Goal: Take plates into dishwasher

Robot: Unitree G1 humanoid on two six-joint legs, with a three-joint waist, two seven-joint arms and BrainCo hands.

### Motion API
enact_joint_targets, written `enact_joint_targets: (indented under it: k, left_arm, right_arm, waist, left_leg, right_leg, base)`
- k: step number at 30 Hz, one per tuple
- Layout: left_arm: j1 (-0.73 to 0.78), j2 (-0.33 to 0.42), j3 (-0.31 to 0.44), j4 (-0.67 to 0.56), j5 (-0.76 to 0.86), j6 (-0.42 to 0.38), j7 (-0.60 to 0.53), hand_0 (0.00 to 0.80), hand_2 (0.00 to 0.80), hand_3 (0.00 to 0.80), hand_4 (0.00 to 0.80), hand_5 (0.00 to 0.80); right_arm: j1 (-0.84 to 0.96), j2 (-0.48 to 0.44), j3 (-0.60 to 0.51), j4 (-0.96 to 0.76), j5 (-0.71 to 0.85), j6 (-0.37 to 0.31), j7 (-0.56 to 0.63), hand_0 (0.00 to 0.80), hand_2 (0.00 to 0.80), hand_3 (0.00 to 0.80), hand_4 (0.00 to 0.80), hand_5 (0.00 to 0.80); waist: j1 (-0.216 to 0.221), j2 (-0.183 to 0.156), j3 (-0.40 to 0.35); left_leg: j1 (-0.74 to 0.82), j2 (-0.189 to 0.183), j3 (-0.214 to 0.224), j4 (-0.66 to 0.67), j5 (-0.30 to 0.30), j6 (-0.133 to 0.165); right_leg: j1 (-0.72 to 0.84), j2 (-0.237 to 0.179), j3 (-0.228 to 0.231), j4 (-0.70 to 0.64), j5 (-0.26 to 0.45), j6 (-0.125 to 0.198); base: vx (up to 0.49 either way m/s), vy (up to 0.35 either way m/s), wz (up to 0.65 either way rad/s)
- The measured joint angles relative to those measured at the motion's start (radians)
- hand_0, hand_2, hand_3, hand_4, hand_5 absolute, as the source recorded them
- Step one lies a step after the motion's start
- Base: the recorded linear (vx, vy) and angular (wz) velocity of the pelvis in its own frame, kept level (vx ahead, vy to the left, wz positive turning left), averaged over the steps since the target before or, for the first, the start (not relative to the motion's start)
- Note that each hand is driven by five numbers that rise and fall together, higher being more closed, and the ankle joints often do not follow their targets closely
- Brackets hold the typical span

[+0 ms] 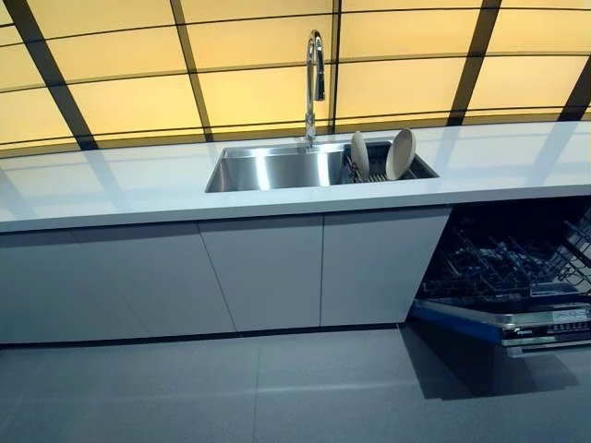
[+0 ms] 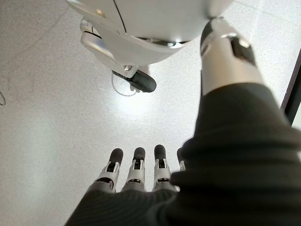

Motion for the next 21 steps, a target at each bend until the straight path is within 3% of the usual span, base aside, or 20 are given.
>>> enact_joint_targets:
  k: [16,21]
  left_arm:
    - [0.000,-0.003,0.000,0.001,0.000,0.000,0.000,0.000,0.000,0.000,0.000,0.000]
    - [-0.002,-0.003,0.000,0.001,0.001,0.003,0.000,0.000,0.000,0.000,0.000,0.000]
  right_arm:
    - [-0.003,-0.004,-0.004,0.000,0.000,0.000,0.013,0.000,0.000,0.000,0.000,0.000]
    - [-0.021,-0.016,0.006,-0.001,-0.002,-0.007,0.093,0.000,0.000,0.000,0.000,0.000]
  waist:
    - [0.000,0.007,0.011]
    - [0.002,0.005,0.012]
  left_leg:
    - [0.001,0.000,-0.010,0.003,-0.001,0.002]
    - [0.000,0.000,-0.012,0.004,-0.001,0.002]
  right_leg:
    - [0.010,-0.001,-0.010,0.000,-0.002,0.000]
    - [0.012,0.001,-0.011,0.004,-0.003,0.000]
  base:
    - [-0.001,0.001,0.00]
    - [0.003,-0.060,0.01]
